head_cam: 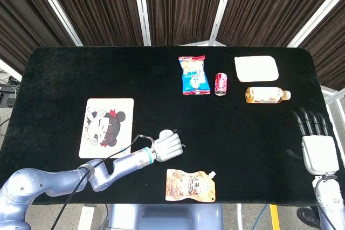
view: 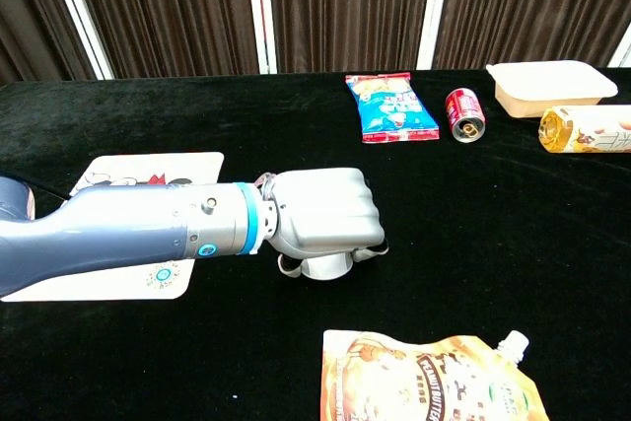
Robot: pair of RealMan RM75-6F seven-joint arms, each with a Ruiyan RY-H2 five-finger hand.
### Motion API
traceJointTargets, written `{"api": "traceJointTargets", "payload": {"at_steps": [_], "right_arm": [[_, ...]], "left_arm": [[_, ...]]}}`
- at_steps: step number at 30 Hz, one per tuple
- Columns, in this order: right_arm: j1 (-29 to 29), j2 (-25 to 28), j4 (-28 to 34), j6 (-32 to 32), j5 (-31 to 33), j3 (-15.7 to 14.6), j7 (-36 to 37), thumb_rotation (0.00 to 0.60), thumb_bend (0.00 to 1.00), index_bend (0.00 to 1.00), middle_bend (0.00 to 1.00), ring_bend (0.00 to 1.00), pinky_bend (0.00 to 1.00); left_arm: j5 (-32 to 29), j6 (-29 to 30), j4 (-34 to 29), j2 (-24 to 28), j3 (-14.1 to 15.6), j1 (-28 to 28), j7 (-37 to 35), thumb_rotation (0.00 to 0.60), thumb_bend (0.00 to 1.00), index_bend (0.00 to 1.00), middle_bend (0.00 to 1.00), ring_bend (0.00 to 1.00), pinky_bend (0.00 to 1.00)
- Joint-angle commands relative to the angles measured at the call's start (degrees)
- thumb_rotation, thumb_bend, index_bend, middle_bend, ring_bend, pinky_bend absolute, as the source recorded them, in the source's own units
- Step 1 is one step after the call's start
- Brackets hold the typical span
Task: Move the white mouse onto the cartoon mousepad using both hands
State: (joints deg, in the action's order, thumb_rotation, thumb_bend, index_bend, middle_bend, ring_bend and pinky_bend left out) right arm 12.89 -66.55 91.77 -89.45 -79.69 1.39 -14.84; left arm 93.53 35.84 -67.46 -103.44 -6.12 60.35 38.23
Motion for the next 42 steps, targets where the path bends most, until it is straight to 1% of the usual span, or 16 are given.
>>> {"api": "traceJointTargets", "payload": {"at_steps": [1,3,5,10,12,13,14,15,16,17,22,25,30,37,40,42], "right_arm": [[-0.14,-0.06,-0.06,0.34,-0.10,0.18,-0.07,0.600,0.00,0.00,0.00,0.00,0.00],[-0.24,-0.12,-0.03,0.51,-0.27,0.28,-0.20,0.600,0.00,0.00,0.00,0.00,0.00],[-0.40,-0.24,0.00,0.58,-0.60,0.45,-0.56,0.600,0.00,0.00,0.00,0.00,0.00],[-0.83,-0.72,-0.02,0.91,-1.06,0.79,-1.59,0.600,0.00,0.00,0.00,0.00,0.00],[-0.99,-1.03,-0.09,1.14,-1.25,0.88,-2.25,0.600,0.00,0.00,0.00,0.00,0.00],[-1.03,-1.14,-0.09,1.20,-1.28,0.91,-2.48,0.600,0.00,0.00,0.00,0.00,0.00],[-1.09,-1.32,-0.08,1.30,-1.31,0.97,-2.83,0.600,0.00,0.00,0.00,0.00,0.00],[-1.14,-1.61,0.04,1.39,-1.45,1.02,-3.39,0.600,0.00,0.00,0.00,0.00,0.00],[-1.20,-1.87,0.20,1.32,-1.57,1.11,-3.94,0.600,0.00,0.00,0.00,0.00,0.00],[-1.25,-2.06,0.32,1.26,-1.60,1.25,-4.35,0.600,0.00,0.00,0.00,0.00,0.00],[-1.26,-2.64,0.50,1.67,-1.72,1.80,-5.62,0.600,0.00,0.00,0.00,0.00,0.00],[-1.18,-2.98,0.38,2.14,-1.61,2.10,-6.21,0.600,0.00,0.00,0.00,0.00,0.00],[-0.93,-3.60,0.25,3.02,-1.54,2.60,-7.19,0.600,0.00,0.00,0.00,0.00,0.00],[-0.85,-3.99,0.23,3.66,-1.70,2.97,-7.85,0.600,0.00,0.00,0.00,0.00,0.00],[-0.96,-3.99,0.21,3.80,-1.71,3.16,-7.81,0.600,0.00,0.00,0.00,0.00,0.00],[-1.06,-3.95,0.18,3.79,-1.79,3.26,-7.76,0.600,0.00,0.00,0.00,0.00,0.00]], "left_arm": [[3.27,2.33,-0.05,2.00,2.23,0.98,-2.10,0.600,0.12,0.62,0.50,0.47,0.38],[4.96,3.65,-0.59,3.45,3.25,1.25,-3.28,0.600,0.12,0.64,0.51,0.47,0.39],[8.03,6.29,-1.51,6.15,5.10,1.63,-5.74,0.600,0.12,0.66,0.52,0.48,0.40],[17.28,14.77,-0.99,12.94,10.89,2.81,-12.71,0.600,0.12,0.68,0.52,0.48,0.40],[22.82,20.34,1.62,15.92,14.71,3.40,-16.84,0.600,0.12,0.70,0.52,0.48,0.40],[24.75,22.53,2.87,16.70,16.02,3.57,-18.38,0.600,0.12,0.71,0.52,0.48,0.40],[27.59,25.89,5.34,17.69,18.05,3.74,-20.62,0.600,0.12,0.71,0.52,0.49,0.40],[30.72,30.33,9.45,19.43,21.34,3.13,-24.04,0.600,0.12,0.71,0.52,0.49,0.40],[32.22,33.16,13.10,20.90,24.11,1.74,-26.56,0.600,0.12,0.71,0.52,0.49,0.40],[33.11,35.69,16.08,21.10,25.38,0.79,-28.34,0.600,0.12,0.71,0.52,0.49,0.40],[34.08,42.12,27.05,19.81,28.31,-3.41,-33.51,0.600,0.12,0.71,0.52,0.49,0.40],[33.70,45.03,31.91,18.64,28.86,-5.89,-35.32,0.600,0.12,0.71,0.52,0.49,0.40],[33.31,47.89,39.46,16.02,30.06,-9.35,-38.43,0.600,0.12,0.71,0.52,0.49,0.40],[33.32,49.03,45.67,13.04,31.41,-11.78,-40.07,0.600,0.12,0.71,0.52,0.49,0.39],[33.13,49.79,47.71,11.50,31.58,-12.37,-40.16,0.600,0.12,0.71,0.51,0.48,0.38],[33.15,50.05,48.83,10.57,31.77,-12.36,-39.98,0.600,0.12,0.68,0.48,0.46,0.34]]}}
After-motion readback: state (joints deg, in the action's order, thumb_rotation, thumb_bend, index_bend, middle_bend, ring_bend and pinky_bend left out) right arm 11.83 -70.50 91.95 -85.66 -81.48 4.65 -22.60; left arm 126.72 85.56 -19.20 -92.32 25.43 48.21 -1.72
